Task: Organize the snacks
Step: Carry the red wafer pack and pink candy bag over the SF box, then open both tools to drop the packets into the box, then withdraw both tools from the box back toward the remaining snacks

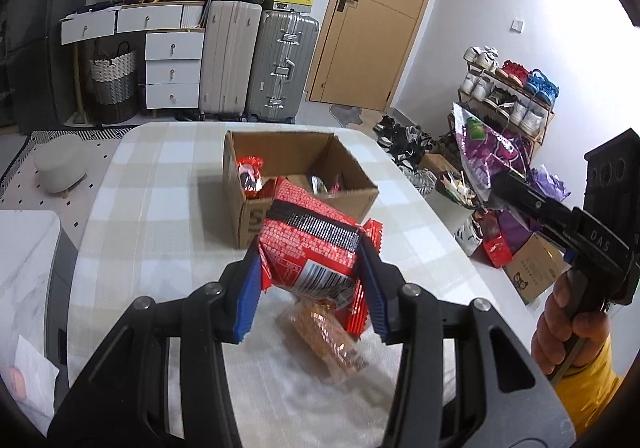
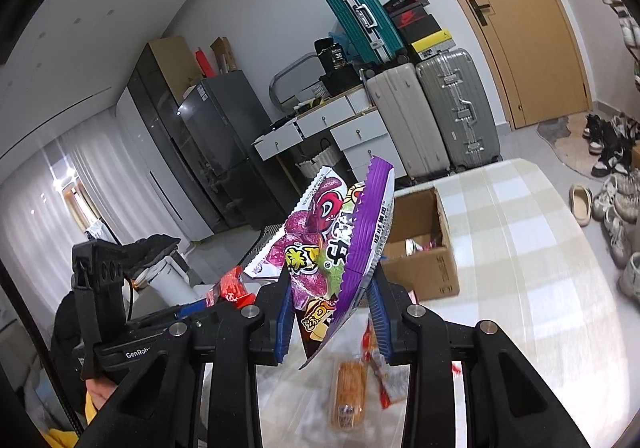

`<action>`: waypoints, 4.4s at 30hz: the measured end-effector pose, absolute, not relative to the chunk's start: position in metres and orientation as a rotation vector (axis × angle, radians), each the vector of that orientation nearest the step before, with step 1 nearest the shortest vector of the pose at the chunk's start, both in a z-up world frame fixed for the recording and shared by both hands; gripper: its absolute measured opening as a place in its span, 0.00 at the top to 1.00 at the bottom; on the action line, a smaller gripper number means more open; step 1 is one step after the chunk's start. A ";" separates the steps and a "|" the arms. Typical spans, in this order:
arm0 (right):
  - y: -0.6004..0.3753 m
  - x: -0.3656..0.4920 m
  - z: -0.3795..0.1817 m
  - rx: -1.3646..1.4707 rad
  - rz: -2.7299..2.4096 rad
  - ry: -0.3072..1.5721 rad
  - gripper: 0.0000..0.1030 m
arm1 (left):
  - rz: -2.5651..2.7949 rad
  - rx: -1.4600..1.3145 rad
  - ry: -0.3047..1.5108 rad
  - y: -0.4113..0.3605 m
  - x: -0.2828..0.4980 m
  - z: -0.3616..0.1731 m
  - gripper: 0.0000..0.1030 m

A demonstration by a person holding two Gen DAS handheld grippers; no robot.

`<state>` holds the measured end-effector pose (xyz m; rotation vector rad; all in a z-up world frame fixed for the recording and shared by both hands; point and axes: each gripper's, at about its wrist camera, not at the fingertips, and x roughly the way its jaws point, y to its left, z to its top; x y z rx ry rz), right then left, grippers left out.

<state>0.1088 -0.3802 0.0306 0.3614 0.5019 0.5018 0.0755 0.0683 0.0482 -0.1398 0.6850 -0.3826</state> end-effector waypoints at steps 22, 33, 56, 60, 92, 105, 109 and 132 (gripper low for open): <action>-0.361 0.234 0.010 0.348 0.526 0.646 0.68 | -0.337 -0.205 0.759 0.039 0.232 0.042 0.59; -0.356 0.289 -0.014 0.312 0.477 0.733 0.68 | -0.322 -0.216 0.824 0.021 0.311 0.013 0.59; -0.336 0.358 -0.076 0.205 0.401 0.886 0.68 | -0.324 -0.203 0.958 -0.009 0.423 -0.083 0.59; -0.334 0.358 -0.077 0.198 0.394 0.882 0.68 | -0.319 -0.207 0.965 -0.012 0.425 -0.091 0.59; -0.347 0.328 -0.047 0.205 0.342 0.814 0.63 | -0.287 -0.234 0.944 0.008 0.387 -0.080 0.24; -0.374 0.255 -0.007 0.258 0.324 0.711 0.54 | -0.250 -0.203 0.857 0.017 0.302 -0.026 0.21; -0.379 0.223 0.004 0.269 0.332 0.684 0.53 | -0.217 -0.173 0.843 0.017 0.273 -0.014 0.20; -0.358 0.045 0.031 0.214 0.368 0.460 0.05 | -0.189 -0.017 0.716 0.000 0.069 0.010 0.00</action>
